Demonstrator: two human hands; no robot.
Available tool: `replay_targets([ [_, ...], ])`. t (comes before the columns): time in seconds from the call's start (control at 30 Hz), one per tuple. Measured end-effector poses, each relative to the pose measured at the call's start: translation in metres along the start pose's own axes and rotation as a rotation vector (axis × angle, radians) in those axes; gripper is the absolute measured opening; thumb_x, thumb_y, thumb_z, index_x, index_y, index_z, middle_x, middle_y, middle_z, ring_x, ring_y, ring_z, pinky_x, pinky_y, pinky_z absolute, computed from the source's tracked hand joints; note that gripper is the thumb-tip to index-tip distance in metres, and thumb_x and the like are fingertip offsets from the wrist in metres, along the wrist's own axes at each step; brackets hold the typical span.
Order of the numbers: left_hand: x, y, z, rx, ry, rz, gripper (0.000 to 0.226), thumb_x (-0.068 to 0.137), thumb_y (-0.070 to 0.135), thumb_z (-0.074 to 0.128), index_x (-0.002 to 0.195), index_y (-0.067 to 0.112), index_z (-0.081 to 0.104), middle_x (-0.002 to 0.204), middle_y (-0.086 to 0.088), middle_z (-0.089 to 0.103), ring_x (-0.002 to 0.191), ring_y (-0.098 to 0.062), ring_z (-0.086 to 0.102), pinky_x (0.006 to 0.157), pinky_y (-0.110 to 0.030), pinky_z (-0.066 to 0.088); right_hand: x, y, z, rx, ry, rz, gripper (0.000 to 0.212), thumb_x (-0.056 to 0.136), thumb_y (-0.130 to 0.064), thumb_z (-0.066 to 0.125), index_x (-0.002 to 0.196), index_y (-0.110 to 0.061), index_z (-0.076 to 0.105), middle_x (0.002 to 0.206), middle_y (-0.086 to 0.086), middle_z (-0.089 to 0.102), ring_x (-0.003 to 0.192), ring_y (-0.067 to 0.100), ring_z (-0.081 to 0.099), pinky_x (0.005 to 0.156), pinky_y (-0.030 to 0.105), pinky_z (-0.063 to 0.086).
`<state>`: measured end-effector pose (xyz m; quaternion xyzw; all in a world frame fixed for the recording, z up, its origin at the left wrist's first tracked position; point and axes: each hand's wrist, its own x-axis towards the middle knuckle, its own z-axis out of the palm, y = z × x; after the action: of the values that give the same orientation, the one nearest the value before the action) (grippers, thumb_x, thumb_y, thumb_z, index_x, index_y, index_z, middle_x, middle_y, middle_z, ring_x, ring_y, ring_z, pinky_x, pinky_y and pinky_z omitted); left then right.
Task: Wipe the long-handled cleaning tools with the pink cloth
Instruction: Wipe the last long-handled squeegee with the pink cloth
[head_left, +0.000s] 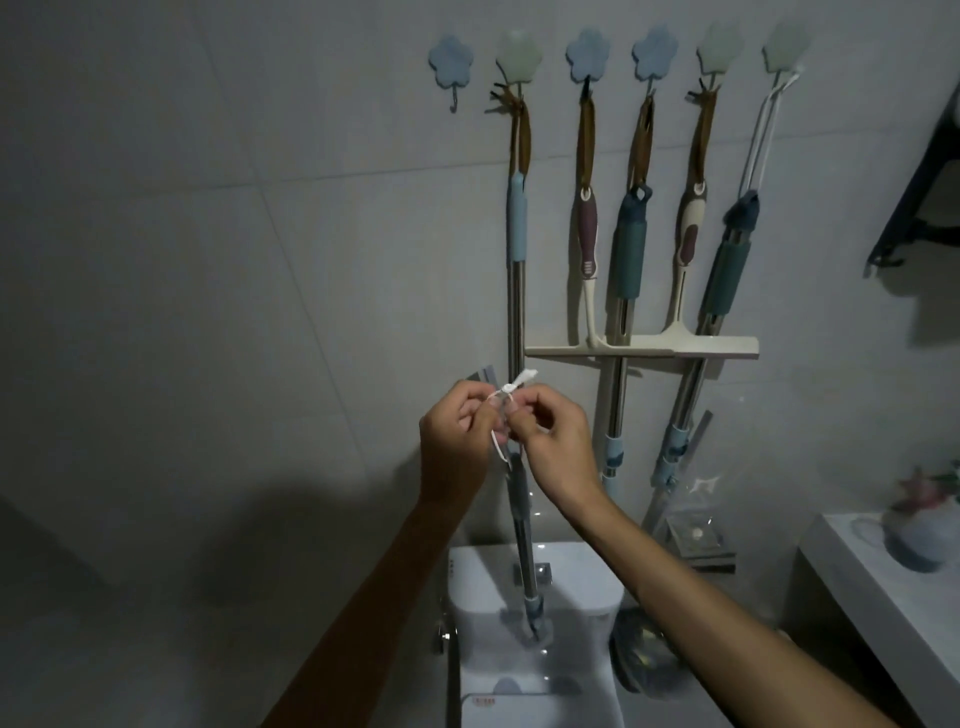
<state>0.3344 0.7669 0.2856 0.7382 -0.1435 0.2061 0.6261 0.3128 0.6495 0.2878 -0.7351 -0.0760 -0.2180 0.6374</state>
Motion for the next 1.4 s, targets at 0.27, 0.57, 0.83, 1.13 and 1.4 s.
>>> replay_targets([
  [0.27, 0.054, 0.033, -0.004, -0.145, 0.018, 0.115, 0.011, 0.096, -0.001, 0.060, 0.096, 0.004, 0.071, 0.087, -0.007, 0.072, 0.084, -0.020, 0.072, 0.076, -0.030, 0.057, 0.058, -0.060, 0.005, 0.027, 0.047, -0.129, 0.008, 0.094, -0.003, 0.063, 0.091, -0.005, 0.070, 0.080, 0.005, 0.068, 0.077, 0.017, 0.067, 0.068, 0.025, 0.058],
  [0.57, 0.122, 0.081, -0.008, -0.187, 0.176, 0.121, 0.015, 0.096, 0.000, 0.060, 0.099, 0.005, 0.073, 0.084, -0.003, 0.073, 0.078, -0.014, 0.071, 0.071, -0.026, 0.058, 0.117, -0.106, 0.029, 0.072, 0.136, -0.259, 0.009, 0.095, -0.004, 0.062, 0.091, -0.006, 0.070, 0.080, 0.007, 0.070, 0.075, 0.019, 0.069, 0.067, 0.034, 0.060],
  [0.83, 0.172, 0.090, -0.022, -0.154, 0.164, 0.169, 0.011, 0.092, 0.003, 0.067, 0.097, 0.008, 0.075, 0.079, 0.001, 0.073, 0.068, -0.016, 0.069, 0.063, -0.022, 0.053, 0.165, -0.117, 0.035, 0.059, 0.209, -0.263, 0.008, 0.091, -0.006, 0.065, 0.085, -0.006, 0.070, 0.077, 0.007, 0.069, 0.075, 0.025, 0.066, 0.072, 0.042, 0.058],
  [1.13, 0.209, 0.076, -0.015, -0.149, 0.181, 0.141, 0.012, 0.091, 0.001, 0.068, 0.100, 0.002, 0.075, 0.084, -0.001, 0.074, 0.070, -0.007, 0.070, 0.065, -0.019, 0.055, 0.212, -0.101, 0.040, -0.006, 0.235, -0.254, 0.008, 0.091, -0.008, 0.067, 0.087, -0.012, 0.073, 0.078, -0.005, 0.069, 0.076, 0.012, 0.067, 0.073, 0.031, 0.058],
  [1.4, 0.279, 0.087, -0.014, -0.124, 0.205, 0.122, 0.009, 0.087, 0.006, 0.074, 0.095, 0.008, 0.079, 0.077, -0.006, 0.075, 0.067, -0.029, 0.072, 0.060, -0.036, 0.058, 0.270, -0.118, 0.040, -0.088, 0.311, -0.281, 0.011, 0.089, -0.009, 0.069, 0.082, -0.015, 0.075, 0.076, -0.008, 0.070, 0.075, 0.008, 0.066, 0.077, 0.032, 0.057],
])
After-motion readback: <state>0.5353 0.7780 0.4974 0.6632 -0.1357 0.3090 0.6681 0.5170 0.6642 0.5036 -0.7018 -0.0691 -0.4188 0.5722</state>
